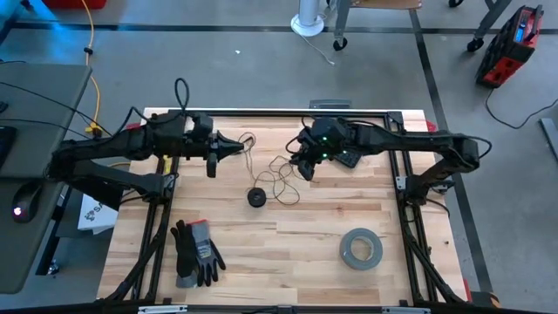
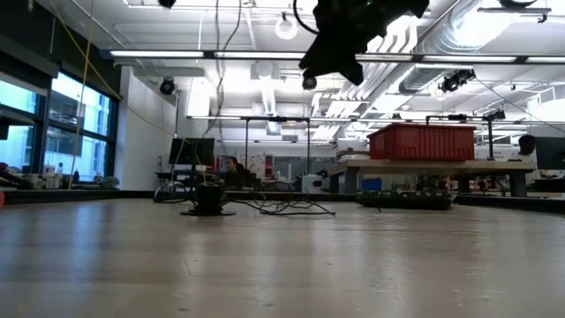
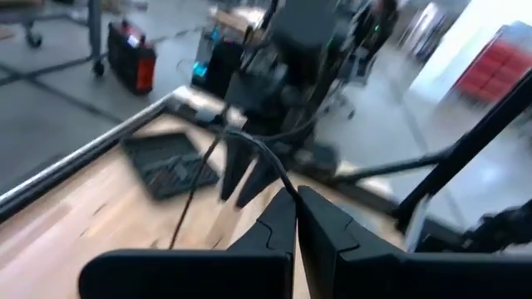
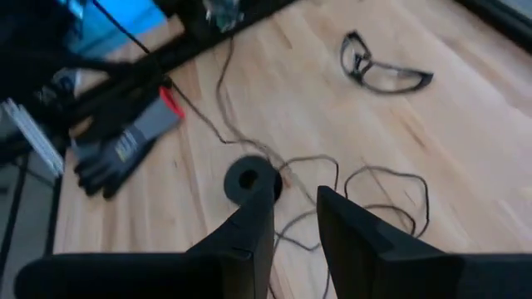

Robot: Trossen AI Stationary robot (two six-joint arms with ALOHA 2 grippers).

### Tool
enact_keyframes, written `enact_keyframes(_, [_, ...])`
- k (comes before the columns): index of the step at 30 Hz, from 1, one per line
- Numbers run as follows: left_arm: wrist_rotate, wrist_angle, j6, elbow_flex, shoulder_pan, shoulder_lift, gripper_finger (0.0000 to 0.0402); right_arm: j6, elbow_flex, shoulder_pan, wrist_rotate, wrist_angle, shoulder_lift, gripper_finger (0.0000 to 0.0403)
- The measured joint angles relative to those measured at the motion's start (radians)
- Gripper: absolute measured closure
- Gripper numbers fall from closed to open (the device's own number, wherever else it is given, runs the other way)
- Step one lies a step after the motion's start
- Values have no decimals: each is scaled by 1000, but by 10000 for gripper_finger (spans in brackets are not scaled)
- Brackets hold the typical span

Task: Coil cords
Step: Uncoil the black wire from the black spool

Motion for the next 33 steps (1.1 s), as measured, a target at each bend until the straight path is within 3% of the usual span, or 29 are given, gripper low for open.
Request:
enact_keyframes(5, [-67, 45, 6, 98, 27, 11, 401, 50, -50, -1, 78, 122, -30, 316])
enact_keyframes(8, [-78, 42, 54, 132, 53, 14, 401, 124, -154, -9, 134, 255, -40, 316])
enact_keyframes(14, [-103, 50, 71, 137, 97, 13, 401, 314, -410, 29, 128, 612, -101, 316])
enact_keyframes(18, [-108, 114, 99, 101, 97, 9, 401, 366, -516, 91, 155, 756, -138, 316])
enact_keyframes(25, [-100, 408, 52, 7, 121, 27, 401, 320, -506, 157, 172, 772, -145, 316])
enact_keyframes(27, [-48, 516, 8, 15, 136, 48, 401, 288, -481, 164, 168, 782, -145, 316])
enact_keyframes(33, [0, 534, 0, 253, 148, 110, 401, 201, -390, 152, 169, 771, -144, 316])
